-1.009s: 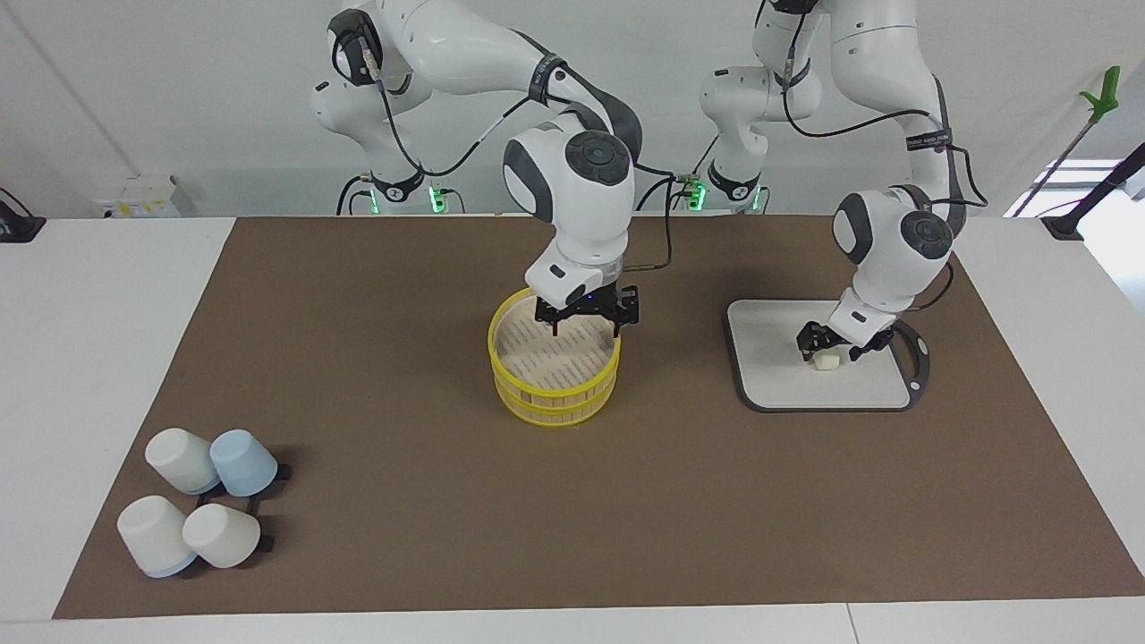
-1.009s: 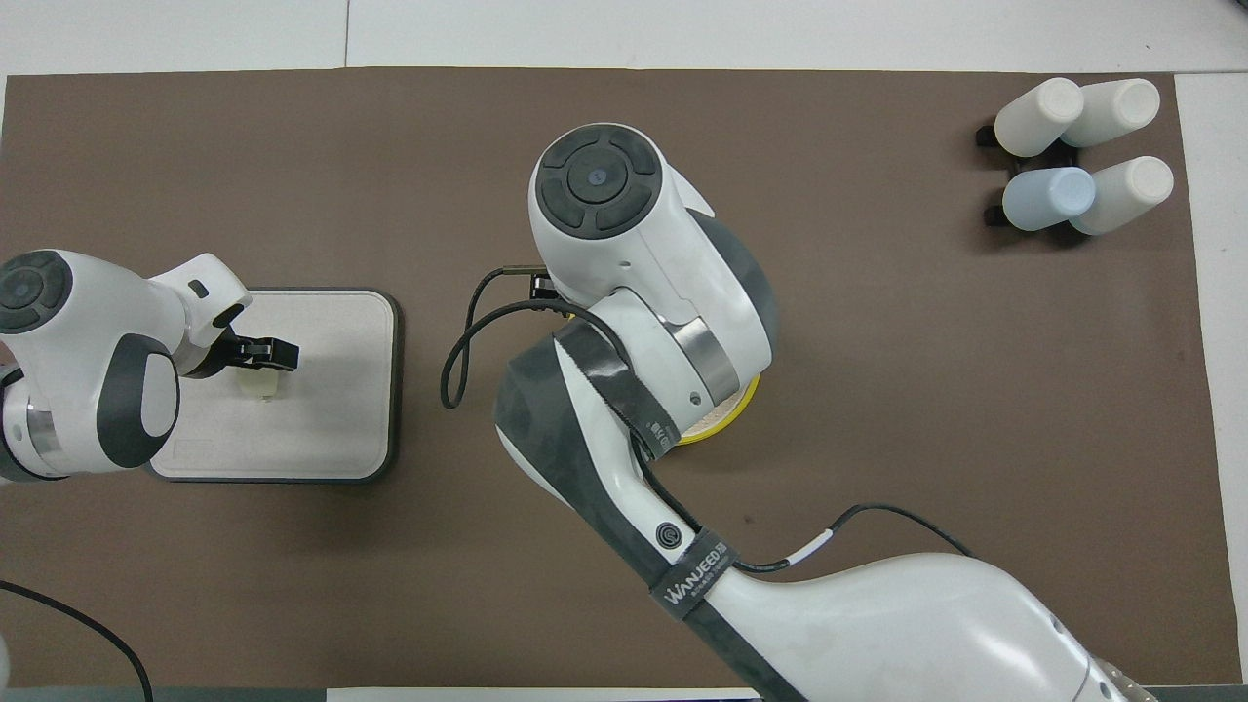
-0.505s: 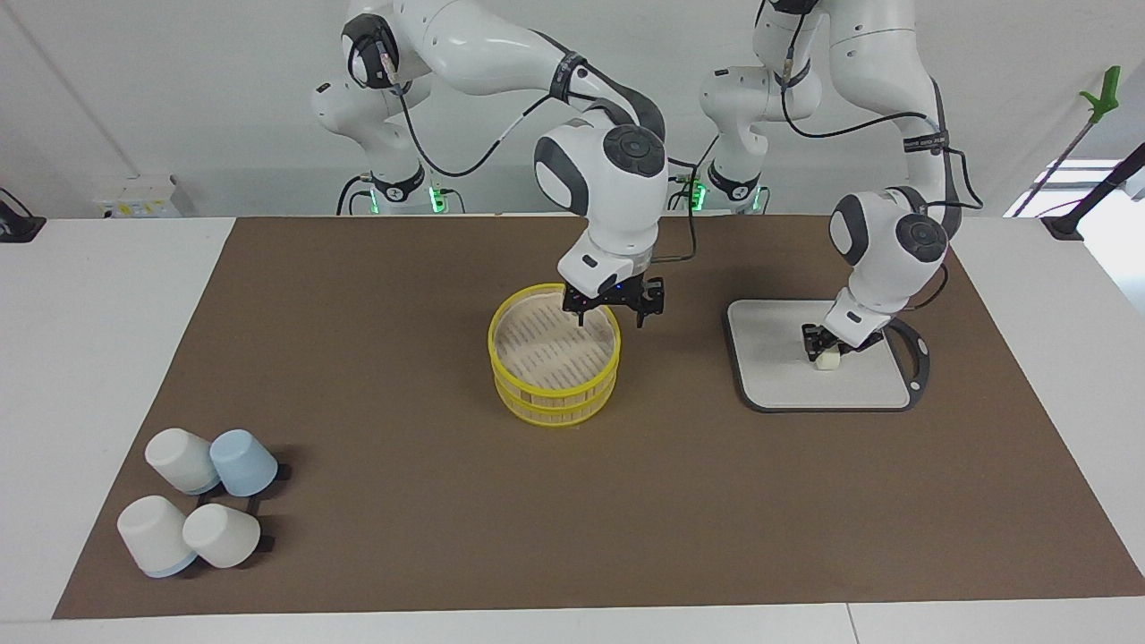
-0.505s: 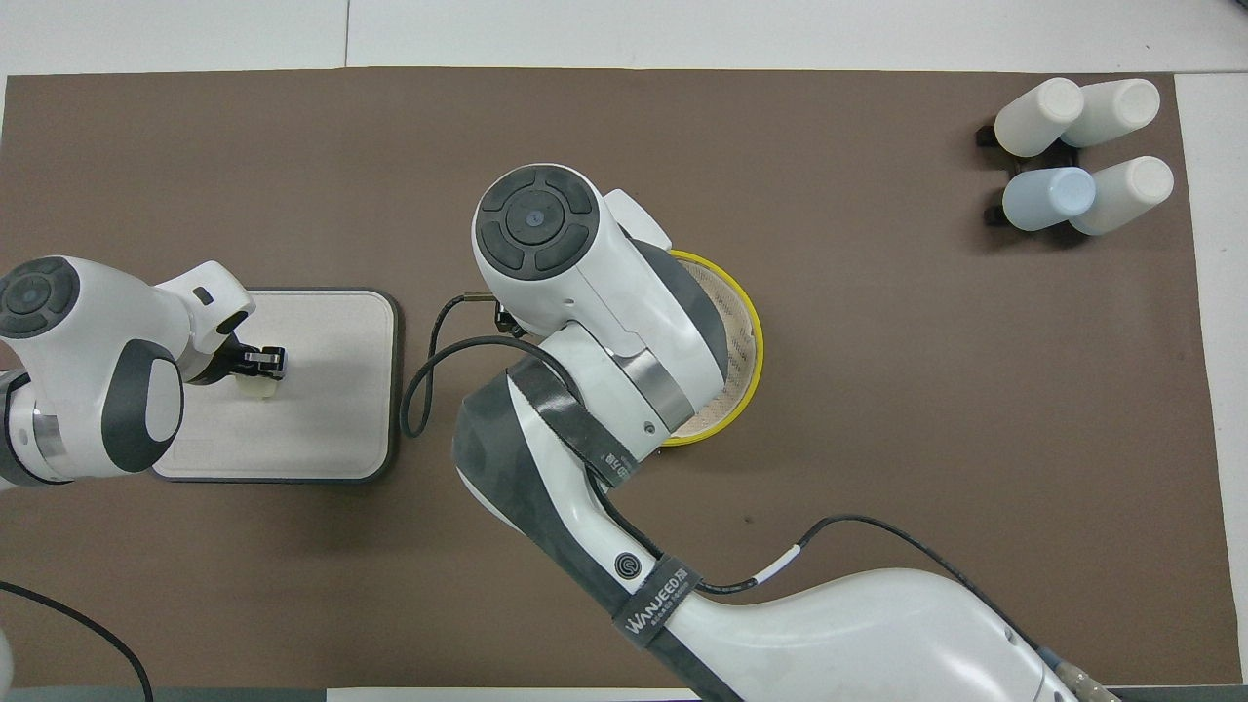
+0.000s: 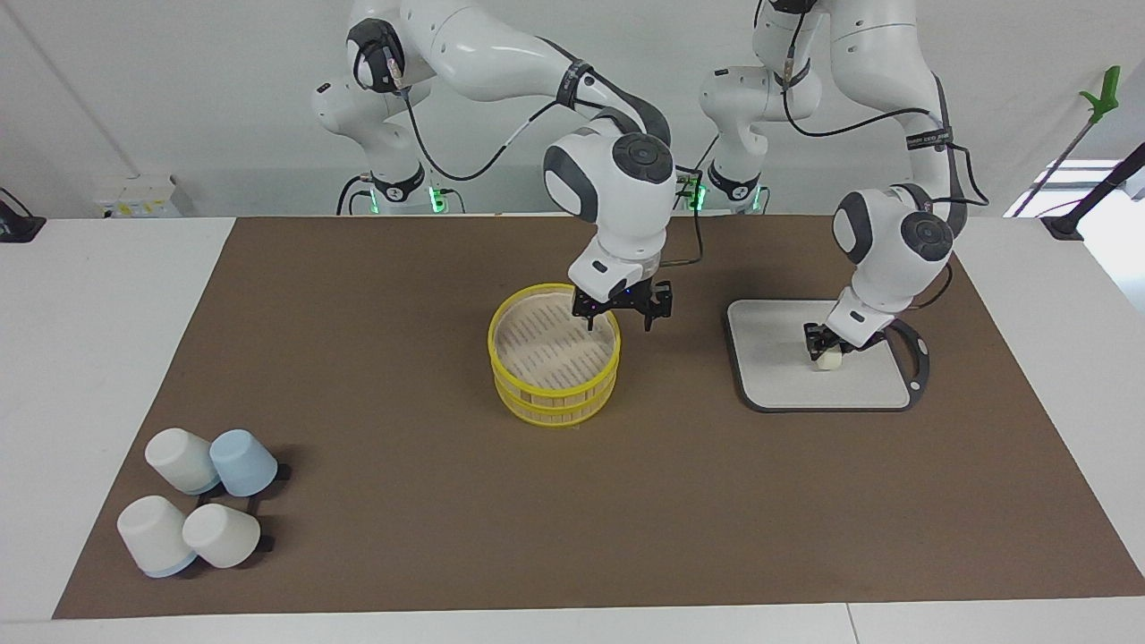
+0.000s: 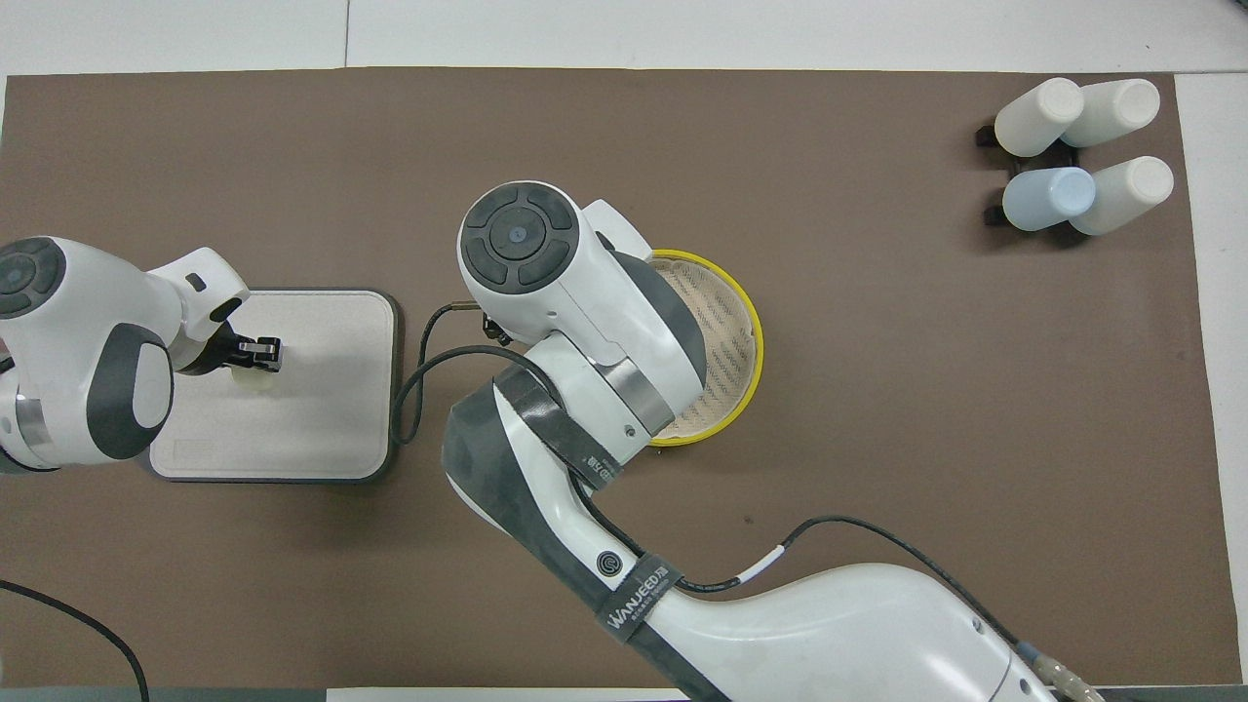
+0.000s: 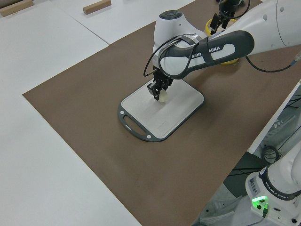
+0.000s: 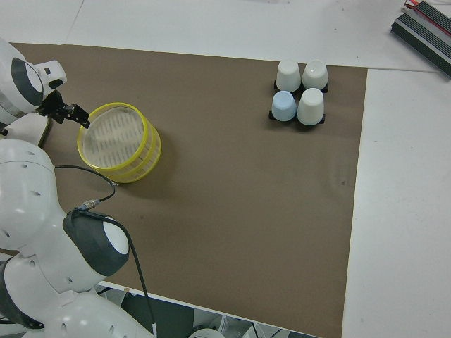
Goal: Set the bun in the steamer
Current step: 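Grasp the bun with the left gripper while the right gripper grips the lid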
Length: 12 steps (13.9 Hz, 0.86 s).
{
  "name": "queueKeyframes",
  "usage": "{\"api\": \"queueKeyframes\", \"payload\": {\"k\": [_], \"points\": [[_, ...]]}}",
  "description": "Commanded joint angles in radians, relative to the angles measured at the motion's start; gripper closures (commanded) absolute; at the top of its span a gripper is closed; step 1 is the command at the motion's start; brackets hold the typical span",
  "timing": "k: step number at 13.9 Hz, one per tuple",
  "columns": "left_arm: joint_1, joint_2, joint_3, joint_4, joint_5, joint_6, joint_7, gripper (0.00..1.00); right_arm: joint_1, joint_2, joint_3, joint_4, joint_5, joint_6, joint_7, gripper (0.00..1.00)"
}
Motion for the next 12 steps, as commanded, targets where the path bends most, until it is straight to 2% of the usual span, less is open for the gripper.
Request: {"api": "queueKeyframes", "payload": {"k": [1,4,6,10,11,12], "points": [[-0.019,-0.006,0.014,0.090,-0.016,-0.132,-0.008,0.60,-0.004,-0.002,0.000,-0.025,0.011,0.025,0.014,0.05],[-0.019,-0.006,0.014,0.160,-0.031,-0.230,-0.022,0.60,-0.002,-0.001,0.000,-0.041,0.013,0.048,0.019,0.05],[-0.028,-0.006,0.014,0.166,-0.031,-0.235,-0.031,0.61,-0.002,-0.002,0.002,-0.074,0.013,0.094,0.033,0.05],[-0.033,-0.001,0.011,0.210,-0.053,-0.281,-0.072,0.61,-0.001,0.001,0.002,-0.087,0.013,0.108,0.034,0.10],[-0.034,-0.003,0.011,0.210,-0.054,-0.281,-0.072,0.61,-0.001,-0.001,0.002,-0.093,0.013,0.108,0.034,0.15],[-0.034,-0.001,0.011,0.210,-0.056,-0.281,-0.072,0.61,0.001,-0.001,0.002,-0.093,0.013,0.107,0.036,0.36]]}}
